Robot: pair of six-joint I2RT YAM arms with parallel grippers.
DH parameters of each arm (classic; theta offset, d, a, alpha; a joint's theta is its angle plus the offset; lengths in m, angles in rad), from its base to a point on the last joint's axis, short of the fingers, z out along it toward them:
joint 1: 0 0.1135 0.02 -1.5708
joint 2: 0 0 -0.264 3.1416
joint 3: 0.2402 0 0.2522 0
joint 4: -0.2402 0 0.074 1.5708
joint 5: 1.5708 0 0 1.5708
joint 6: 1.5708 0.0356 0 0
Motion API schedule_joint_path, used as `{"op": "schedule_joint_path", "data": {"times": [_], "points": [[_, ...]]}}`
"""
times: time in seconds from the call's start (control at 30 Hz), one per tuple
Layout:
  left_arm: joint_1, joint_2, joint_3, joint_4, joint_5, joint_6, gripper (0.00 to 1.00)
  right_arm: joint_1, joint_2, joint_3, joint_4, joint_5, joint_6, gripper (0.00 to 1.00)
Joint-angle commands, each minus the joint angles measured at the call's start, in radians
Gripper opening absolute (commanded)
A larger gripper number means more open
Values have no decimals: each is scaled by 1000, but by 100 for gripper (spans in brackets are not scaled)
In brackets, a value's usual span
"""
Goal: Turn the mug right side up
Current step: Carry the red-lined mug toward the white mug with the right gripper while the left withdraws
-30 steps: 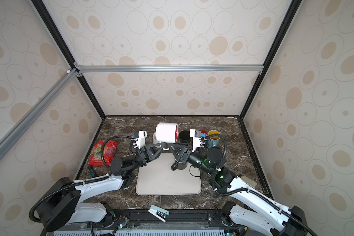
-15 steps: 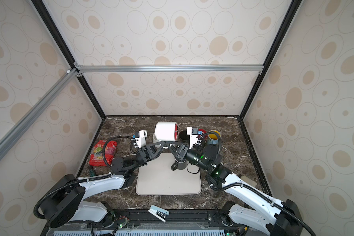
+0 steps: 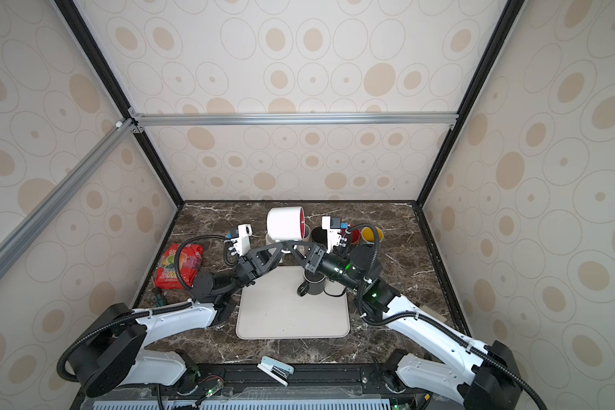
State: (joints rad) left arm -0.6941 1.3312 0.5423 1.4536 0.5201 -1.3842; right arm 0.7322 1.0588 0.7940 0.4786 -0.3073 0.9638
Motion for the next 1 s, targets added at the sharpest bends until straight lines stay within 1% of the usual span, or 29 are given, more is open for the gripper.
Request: {"op": "schedule_joint_path", "data": {"times": [0.0,0.03,0.07,0.1,0.13,0.17,0.2,0.3,0.37,0.43,0.5,0.63,0.73,0.83,0.97], "points": [[28,-80,45,-528,59,207,100,-14,-24,120,-22,66,-69,0],[30,-117,60,-691,11,313,100,-14,-21,148,-76,68,-96,0],[27,-162,79,-861,-70,464,100,-14,-13,181,-131,74,-118,0],[22,-208,93,-1005,-179,576,100,-14,1,221,-184,80,-130,0],[21,-249,95,-1121,-267,643,100,-15,17,261,-255,94,-141,0],[19,-293,87,-1204,-360,708,100,-15,41,314,-331,108,-153,0],[21,-337,80,-1267,-426,754,100,-15,74,364,-390,108,-160,0],[21,-430,85,-1415,-547,800,100,-14,181,508,-562,118,-194,0],[23,-454,106,-1506,-587,797,100,-14,253,597,-644,132,-220,0],[23,-460,131,-1599,-616,808,100,-8,336,714,-786,183,-261,0],[22,-478,113,-1657,-626,819,100,14,429,838,-905,262,-324,0],[23,-521,65,-1681,-594,798,100,26,582,1011,-1009,309,-351,0],[23,-552,47,-1694,-567,771,100,46,709,1185,-1116,386,-396,0],[22,-584,45,-1733,-574,748,99,68,857,1369,-1243,439,-437,0],[22,-614,60,-1787,-577,733,99,95,1031,1595,-1354,481,-470,0]]}}
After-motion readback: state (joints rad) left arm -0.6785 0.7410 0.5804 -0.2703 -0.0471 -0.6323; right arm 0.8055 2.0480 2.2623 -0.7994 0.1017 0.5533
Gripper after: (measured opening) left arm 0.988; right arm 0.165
